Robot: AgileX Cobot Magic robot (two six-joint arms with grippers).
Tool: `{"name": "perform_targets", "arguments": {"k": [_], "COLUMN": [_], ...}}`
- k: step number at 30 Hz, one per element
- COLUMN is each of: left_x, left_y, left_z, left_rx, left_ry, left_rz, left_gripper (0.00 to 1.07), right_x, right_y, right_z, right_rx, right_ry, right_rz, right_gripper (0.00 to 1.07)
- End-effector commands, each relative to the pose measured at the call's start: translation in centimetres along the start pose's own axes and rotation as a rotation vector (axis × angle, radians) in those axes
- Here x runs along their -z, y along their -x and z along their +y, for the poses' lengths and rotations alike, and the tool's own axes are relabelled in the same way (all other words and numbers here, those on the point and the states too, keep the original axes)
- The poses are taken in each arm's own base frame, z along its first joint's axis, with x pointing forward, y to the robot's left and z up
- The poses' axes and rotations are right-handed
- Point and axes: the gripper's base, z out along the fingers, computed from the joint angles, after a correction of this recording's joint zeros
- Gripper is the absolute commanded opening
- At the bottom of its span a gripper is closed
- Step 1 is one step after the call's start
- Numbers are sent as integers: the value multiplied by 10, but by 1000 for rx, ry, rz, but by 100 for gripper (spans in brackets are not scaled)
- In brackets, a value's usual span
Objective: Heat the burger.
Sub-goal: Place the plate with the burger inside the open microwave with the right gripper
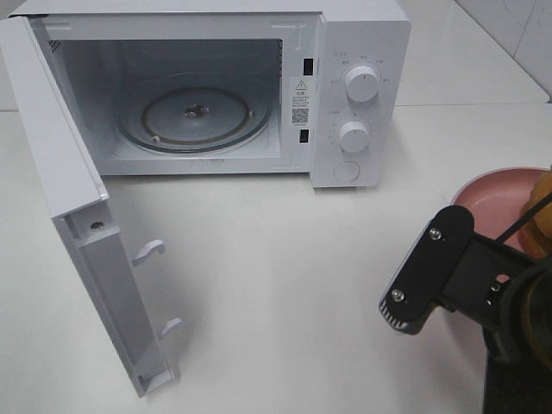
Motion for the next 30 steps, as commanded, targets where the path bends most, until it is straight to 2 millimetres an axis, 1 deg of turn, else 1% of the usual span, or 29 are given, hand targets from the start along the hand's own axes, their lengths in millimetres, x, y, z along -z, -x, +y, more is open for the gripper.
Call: {"name": "perform_targets", "arguments": {"k": [1, 5, 10, 18, 22, 24, 25, 28, 30], "left_x": [2, 2, 2, 2, 2, 2, 2, 2, 2], "left_y": [-1, -1, -1, -1, -1, -1, -1, -1, -1], "left_z": [0, 0, 0, 0, 0, 0, 0, 0, 0], "left_rx": [6, 6, 6, 6, 6, 6, 6, 6, 6], "left_ry": [2, 2, 2, 2, 2, 2, 2, 2, 2], "left_rz": [-32, -32, -32, -32, -32, -32, -32, -32, -32], "left_gripper": [102, 102, 102, 102, 102, 102, 102, 102, 102], "right_x": [5, 7, 7, 8, 8, 8, 8, 8, 9], "right_y": [-2, -1, 2, 6, 9, 9, 10, 11, 13], "right_z": [1, 3, 1, 1, 3, 4, 4, 5, 7], "right_rx": [78, 110, 195, 218, 304, 320, 359, 381, 454], "right_ry": [-66, -67, -102, -109, -92, -90, -86, -84, -78], "right_rz": [-32, -54, -81, -117, -152, -156, -165, -172, -201], "right_gripper": [0, 0, 0, 0, 0, 0, 0, 0, 0]}}
